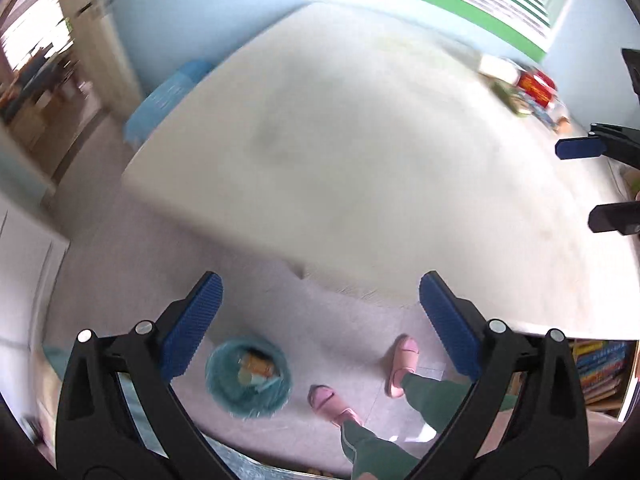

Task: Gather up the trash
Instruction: 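Bring both open tools back toward the table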

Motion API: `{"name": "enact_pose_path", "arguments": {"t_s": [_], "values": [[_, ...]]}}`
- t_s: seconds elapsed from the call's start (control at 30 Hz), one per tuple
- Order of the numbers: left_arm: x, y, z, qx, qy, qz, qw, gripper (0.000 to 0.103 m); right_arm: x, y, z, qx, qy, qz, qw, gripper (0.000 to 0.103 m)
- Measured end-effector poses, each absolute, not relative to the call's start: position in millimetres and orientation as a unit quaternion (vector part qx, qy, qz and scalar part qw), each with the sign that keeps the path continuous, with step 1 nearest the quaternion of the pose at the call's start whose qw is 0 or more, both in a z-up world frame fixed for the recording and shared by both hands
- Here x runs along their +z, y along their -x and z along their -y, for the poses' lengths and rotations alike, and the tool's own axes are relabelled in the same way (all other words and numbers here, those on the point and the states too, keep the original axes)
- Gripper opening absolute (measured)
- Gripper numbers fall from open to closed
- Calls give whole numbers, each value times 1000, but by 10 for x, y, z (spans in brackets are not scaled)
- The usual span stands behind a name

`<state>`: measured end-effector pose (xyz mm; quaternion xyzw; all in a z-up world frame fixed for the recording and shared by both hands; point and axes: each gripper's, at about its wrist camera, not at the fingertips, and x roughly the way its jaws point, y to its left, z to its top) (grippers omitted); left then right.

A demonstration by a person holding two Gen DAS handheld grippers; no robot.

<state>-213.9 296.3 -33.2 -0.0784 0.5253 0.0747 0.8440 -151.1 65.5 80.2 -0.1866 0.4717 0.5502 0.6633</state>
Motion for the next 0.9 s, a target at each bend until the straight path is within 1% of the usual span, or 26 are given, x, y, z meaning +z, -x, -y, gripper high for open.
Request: {"name": "enact_pose_path", "arguments": {"t_s": [0.1,0.23,0.33,0.47,0.67,0.9], "values": [[-222,1624,-2566,29,40,-521,852,96,801,1158,-86,509,175,-468,701,90],[-143,1056,-2053,-21,13,-516,856,96,684,713,595,457,150,-486,729,90],[-162,618,-1589,-63,-11,-513,856,96,616,461,1025,424,143,-490,748,90],[-228,215,-1167,-103,-30,-514,851,96,551,132,1507,393,133,-487,769,90],[-259,-402,-620,-135,-89,-504,848,96,510,-409,1849,365,130,-485,784,90],[-499,-1246,-294,-144,-107,-530,829,96,221,-1286,1908,296,82,-522,796,89]]}}
